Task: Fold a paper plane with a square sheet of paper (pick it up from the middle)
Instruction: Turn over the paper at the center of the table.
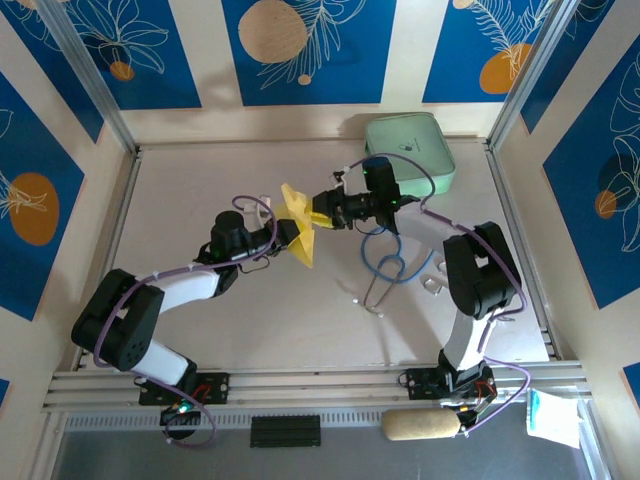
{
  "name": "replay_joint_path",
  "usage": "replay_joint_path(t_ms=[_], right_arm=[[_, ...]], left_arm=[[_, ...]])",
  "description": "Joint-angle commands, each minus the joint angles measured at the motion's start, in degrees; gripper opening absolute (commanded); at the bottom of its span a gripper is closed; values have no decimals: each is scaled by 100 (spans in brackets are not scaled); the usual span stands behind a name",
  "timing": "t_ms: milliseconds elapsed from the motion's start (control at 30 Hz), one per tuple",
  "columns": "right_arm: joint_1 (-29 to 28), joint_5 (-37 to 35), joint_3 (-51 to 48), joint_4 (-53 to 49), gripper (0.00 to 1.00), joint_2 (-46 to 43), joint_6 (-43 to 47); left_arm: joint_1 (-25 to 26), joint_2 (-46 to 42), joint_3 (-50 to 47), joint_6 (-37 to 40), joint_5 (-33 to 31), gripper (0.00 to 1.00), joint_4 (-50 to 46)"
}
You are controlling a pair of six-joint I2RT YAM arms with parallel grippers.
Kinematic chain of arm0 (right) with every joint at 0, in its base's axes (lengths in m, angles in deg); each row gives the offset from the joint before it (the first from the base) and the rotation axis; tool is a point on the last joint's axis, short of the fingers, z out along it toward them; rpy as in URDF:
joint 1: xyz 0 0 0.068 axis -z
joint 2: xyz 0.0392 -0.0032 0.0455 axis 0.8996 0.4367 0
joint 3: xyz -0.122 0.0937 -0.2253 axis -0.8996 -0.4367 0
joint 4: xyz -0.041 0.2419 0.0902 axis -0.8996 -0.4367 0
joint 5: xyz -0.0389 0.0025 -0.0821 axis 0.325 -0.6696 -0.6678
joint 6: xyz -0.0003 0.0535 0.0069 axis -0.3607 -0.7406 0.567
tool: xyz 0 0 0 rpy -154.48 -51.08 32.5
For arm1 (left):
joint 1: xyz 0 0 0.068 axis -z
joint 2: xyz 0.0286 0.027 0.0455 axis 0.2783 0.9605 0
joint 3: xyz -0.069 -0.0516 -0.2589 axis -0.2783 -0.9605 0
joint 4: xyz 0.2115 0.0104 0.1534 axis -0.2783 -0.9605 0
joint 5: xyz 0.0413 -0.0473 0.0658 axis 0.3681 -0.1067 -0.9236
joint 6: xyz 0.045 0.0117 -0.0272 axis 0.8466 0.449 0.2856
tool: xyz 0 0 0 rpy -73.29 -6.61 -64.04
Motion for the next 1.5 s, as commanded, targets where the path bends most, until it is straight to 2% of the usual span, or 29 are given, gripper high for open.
replay_joint_path(t_ms=[0,100,200,267,367,567,767,1033,1133,1467], right_arm=[[175,-822,-141,-679,43,-577,616],[290,-1639,-262,-1155,44,-951,1091],[316,-2438,-303,-1698,45,-1311,1661],[320,-2812,-319,-1993,45,-1493,1971],[353,-3243,-379,-2223,46,-1635,2118],[419,-3436,-571,-2225,46,-1683,1930],[432,-3518,-633,-2267,46,-1691,1848],[517,-3521,-681,-2323,45,-1665,1744],[530,-3477,-689,-2340,45,-1632,1709],[580,-3309,-666,-2331,45,-1478,1603]], left_arm=[[-83,-254,102,407,-75,12,-540],[-120,-508,288,1023,-258,11,-1745],[-112,-753,775,2078,-780,11,-3703],[-105,-790,1249,2808,-1355,11,-5115],[-70,-636,1928,3590,-2315,11,-6665],[238,209,3172,4431,-4615,10,-8538],[597,1346,4065,4599,-6114,8,-9269],[902,2778,4928,4343,-7363,5,-9754],[977,3178,5155,4333,-7540,5,-9789],[1223,4079,5495,3969,-7491,9,-9836]])
